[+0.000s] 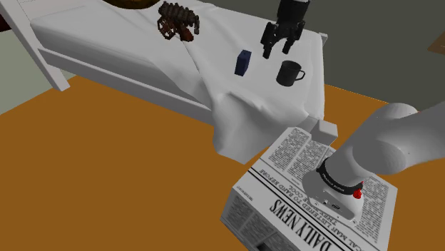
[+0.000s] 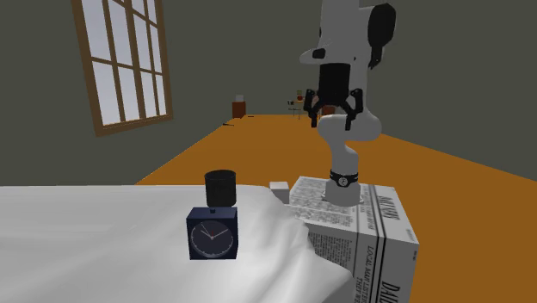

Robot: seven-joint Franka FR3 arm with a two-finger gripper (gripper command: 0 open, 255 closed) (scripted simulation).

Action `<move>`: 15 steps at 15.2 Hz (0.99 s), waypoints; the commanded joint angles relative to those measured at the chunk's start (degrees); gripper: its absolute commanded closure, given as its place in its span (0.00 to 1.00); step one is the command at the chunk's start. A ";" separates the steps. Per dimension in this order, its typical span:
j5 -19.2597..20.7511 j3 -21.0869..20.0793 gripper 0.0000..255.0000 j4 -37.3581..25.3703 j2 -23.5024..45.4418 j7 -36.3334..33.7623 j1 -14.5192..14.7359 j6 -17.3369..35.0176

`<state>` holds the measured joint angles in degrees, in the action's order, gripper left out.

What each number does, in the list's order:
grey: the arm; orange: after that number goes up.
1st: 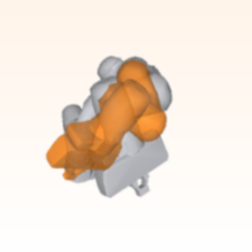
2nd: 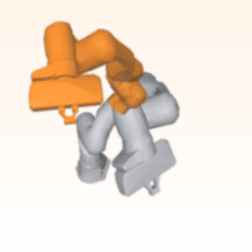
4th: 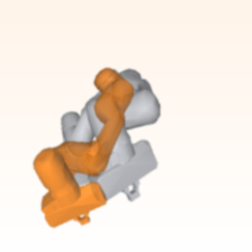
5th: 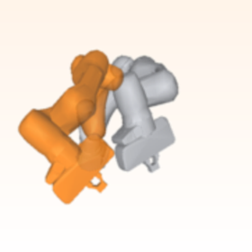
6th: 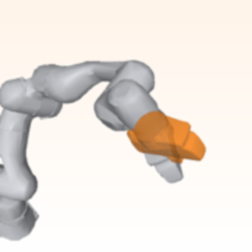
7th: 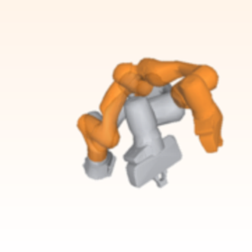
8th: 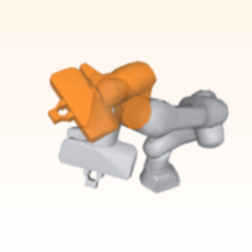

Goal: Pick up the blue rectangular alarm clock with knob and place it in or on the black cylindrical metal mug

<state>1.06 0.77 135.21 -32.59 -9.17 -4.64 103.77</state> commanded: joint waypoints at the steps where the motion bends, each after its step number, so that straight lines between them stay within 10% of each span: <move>1: -0.06 0.03 0.00 -2.34 5.32 -2.28 -0.91 2.89; 15: -0.89 2.99 0.00 -23.25 35.53 -15.71 -6.00 11.18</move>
<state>0.34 3.46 113.86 0.59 -23.90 -10.33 114.54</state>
